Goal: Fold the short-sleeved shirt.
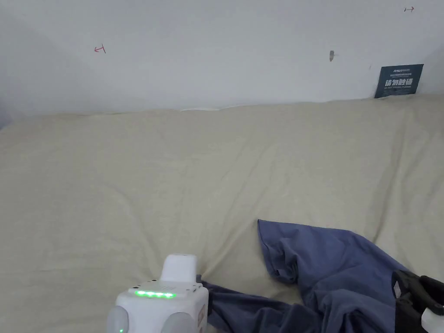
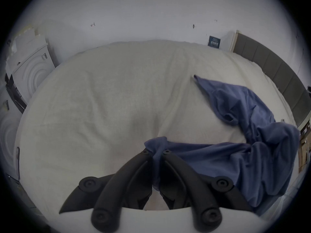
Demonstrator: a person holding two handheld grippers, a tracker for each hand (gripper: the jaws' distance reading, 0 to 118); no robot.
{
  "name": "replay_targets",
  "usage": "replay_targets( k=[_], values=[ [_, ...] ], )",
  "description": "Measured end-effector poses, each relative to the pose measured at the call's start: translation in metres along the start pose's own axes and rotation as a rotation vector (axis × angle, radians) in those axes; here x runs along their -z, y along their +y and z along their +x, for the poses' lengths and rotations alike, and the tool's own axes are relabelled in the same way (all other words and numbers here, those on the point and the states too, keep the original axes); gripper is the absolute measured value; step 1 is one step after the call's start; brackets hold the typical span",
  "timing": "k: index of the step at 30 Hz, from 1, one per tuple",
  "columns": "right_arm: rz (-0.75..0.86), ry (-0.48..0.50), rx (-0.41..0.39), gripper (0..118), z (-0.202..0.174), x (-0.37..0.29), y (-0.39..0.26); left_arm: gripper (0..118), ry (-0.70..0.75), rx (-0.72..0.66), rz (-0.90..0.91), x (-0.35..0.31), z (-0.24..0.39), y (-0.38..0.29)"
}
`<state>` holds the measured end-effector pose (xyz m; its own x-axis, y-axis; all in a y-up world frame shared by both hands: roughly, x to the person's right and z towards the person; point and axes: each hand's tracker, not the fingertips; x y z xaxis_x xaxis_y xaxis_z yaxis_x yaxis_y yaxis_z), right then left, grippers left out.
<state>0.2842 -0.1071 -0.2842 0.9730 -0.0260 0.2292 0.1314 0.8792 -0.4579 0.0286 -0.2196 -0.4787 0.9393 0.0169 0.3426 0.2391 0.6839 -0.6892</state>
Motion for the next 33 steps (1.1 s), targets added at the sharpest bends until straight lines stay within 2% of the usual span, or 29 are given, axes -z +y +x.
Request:
replay_targets(
  k=[3,6,7,8,9,10,12,13,14,17,19,21,26,30,33],
  values=[
    [0.000,0.052,0.039,3,0.014,0.007,0.011,5,-0.029,-0.010,0.026,-0.019,-0.004,0.006],
    [-0.063,0.085,0.037,4,0.033,0.030,0.029,5,-0.045,-0.004,0.045,-0.033,-0.003,0.009],
    [-0.044,0.070,0.044,14,0.037,0.038,0.033,5,-0.038,-0.003,0.054,-0.037,-0.002,0.009],
    [-0.025,0.087,0.046,41,0.043,0.047,0.038,5,-0.040,-0.001,0.063,-0.040,-0.002,0.009],
    [-0.036,0.112,0.029,92,0.051,0.059,0.042,5,-0.047,-0.004,0.064,-0.041,-0.003,0.010],
    [-0.100,0.147,0.001,118,0.056,0.073,0.049,5,-0.052,-0.006,0.060,-0.041,-0.003,0.011],
    [-0.184,0.193,-0.016,118,0.063,0.104,0.055,5,-0.051,-0.001,0.052,-0.042,-0.001,0.012],
    [-0.198,0.255,-0.044,118,0.067,0.123,0.052,5,-0.049,0.005,0.056,-0.043,0.000,0.011],
    [-0.232,0.278,-0.037,118,0.071,0.141,0.054,5,-0.047,0.002,0.060,-0.044,0.000,0.011],
    [-0.264,0.236,-0.075,118,0.080,0.179,0.061,5,-0.050,0.003,0.072,-0.045,0.003,0.013],
    [-0.261,0.233,-0.063,118,0.089,0.205,0.063,5,-0.050,0.023,0.070,-0.044,0.006,0.016],
    [-0.330,0.216,-0.005,118,0.098,0.224,0.069,5,-0.049,0.029,0.075,-0.043,0.007,0.018],
    [-0.425,0.158,-0.062,118,0.097,0.275,0.057,5,-0.063,0.011,0.071,-0.037,0.004,0.019],
    [-0.524,0.158,-0.118,118,0.091,0.305,0.041,5,-0.061,-0.001,0.051,-0.030,0.000,0.017],
    [-0.566,0.150,-0.116,118,0.088,0.317,0.027,5,-0.061,-0.008,0.044,-0.028,-0.001,0.017]
  ],
)
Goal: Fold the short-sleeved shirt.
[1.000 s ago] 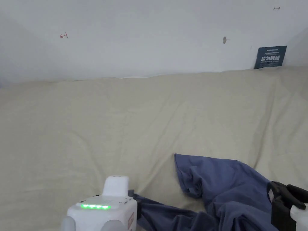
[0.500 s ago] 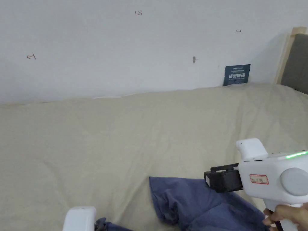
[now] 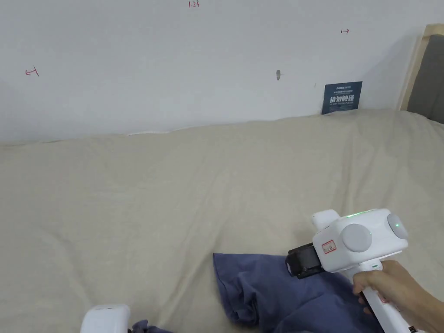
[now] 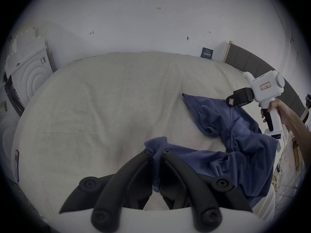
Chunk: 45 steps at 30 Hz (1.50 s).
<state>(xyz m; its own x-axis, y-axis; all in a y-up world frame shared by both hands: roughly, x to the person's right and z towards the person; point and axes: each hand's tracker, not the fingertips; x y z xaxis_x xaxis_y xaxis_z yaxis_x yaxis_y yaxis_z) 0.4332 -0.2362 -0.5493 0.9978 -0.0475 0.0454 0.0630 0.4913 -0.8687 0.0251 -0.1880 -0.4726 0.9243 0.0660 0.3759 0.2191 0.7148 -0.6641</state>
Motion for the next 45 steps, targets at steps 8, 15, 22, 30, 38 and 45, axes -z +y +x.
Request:
replay_targets(
  k=[8,15,22,30,38,45],
  values=[
    [-0.043,-0.052,-0.087,32,-0.022,-0.005,-0.002,5,-0.003,0.001,-0.008,0.002,0.000,-0.001],
    [-0.024,-0.096,-0.118,6,-0.039,-0.014,0.000,5,0.011,0.006,-0.022,-0.004,0.002,0.000],
    [0.051,-0.045,-0.037,6,-0.023,-0.068,0.010,5,0.012,-0.001,0.003,-0.027,-0.007,0.011],
    [0.276,-0.080,-0.042,6,-0.009,-0.187,0.026,5,0.139,-0.001,0.134,-0.088,-0.028,0.047],
    [0.490,-0.172,-0.026,6,0.007,-0.328,0.051,5,0.289,0.056,0.307,-0.160,-0.056,0.106],
    [0.633,-0.151,0.044,6,0.007,-0.410,0.064,5,0.339,0.062,0.440,-0.217,-0.075,0.167]
  ],
)
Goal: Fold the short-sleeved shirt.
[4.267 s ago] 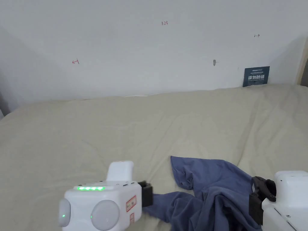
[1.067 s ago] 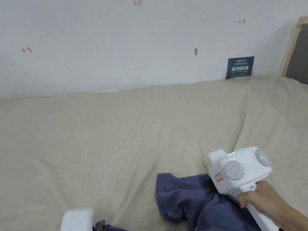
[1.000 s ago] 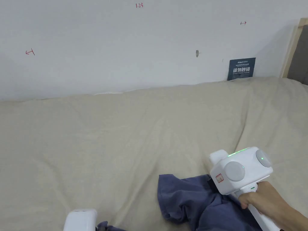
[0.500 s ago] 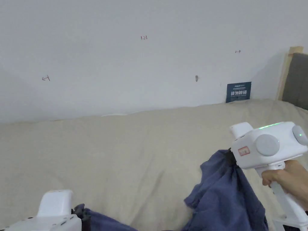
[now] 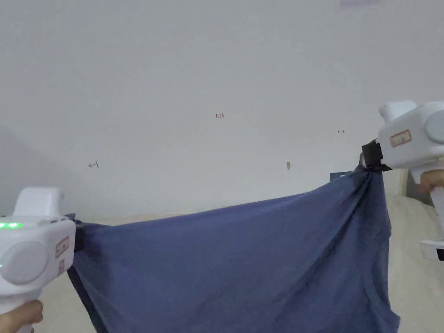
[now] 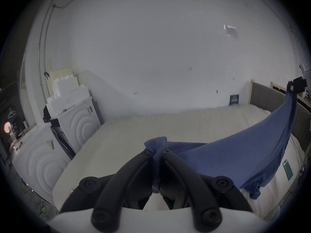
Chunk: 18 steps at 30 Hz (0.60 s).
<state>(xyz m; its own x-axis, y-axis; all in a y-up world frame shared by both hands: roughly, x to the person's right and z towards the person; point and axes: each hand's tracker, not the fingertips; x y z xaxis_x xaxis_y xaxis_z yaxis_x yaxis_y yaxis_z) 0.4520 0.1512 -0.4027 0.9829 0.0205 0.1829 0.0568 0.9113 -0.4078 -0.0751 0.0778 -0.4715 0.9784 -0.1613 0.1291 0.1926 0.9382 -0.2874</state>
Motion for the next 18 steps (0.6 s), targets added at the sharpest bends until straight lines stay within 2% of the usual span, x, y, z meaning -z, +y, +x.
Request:
replay_targets(
  k=[5,18],
  values=[
    [0.065,0.015,0.035,6,-0.005,-0.027,0.027,5,0.028,-0.032,0.056,-0.013,-0.017,0.045],
    [0.186,0.030,0.047,6,-0.022,-0.070,0.093,5,0.077,-0.114,0.174,-0.039,-0.054,0.115]
  ],
)
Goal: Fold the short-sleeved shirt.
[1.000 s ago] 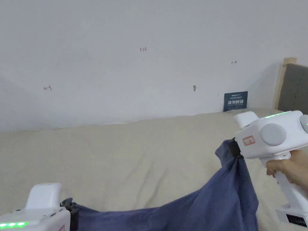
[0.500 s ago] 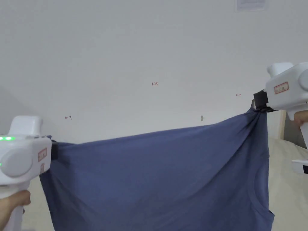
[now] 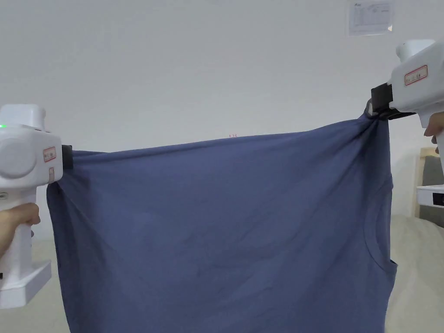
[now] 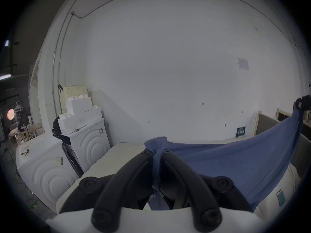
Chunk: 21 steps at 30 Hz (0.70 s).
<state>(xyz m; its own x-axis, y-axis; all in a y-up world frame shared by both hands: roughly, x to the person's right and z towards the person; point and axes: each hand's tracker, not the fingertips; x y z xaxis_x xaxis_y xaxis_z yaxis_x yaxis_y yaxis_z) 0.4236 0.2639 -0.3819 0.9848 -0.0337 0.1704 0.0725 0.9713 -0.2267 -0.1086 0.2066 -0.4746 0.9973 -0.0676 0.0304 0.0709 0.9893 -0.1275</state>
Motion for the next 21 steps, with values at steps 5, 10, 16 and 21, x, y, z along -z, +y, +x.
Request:
replay_targets(
  k=[5,10,16,21],
  values=[
    [0.016,0.001,-0.017,6,-0.010,-0.001,0.012,5,-0.003,-0.003,0.000,0.007,-0.005,0.010],
    [0.012,-0.010,-0.019,6,-0.014,0.017,0.021,5,0.002,0.007,-0.002,0.030,-0.003,0.018],
    [0.000,-0.025,-0.018,6,-0.014,0.051,0.040,5,0.011,0.003,-0.006,0.070,0.002,0.033],
    [-0.001,-0.047,-0.002,6,-0.012,0.086,0.055,5,0.020,0.004,-0.014,0.110,0.016,0.042]
  ],
)
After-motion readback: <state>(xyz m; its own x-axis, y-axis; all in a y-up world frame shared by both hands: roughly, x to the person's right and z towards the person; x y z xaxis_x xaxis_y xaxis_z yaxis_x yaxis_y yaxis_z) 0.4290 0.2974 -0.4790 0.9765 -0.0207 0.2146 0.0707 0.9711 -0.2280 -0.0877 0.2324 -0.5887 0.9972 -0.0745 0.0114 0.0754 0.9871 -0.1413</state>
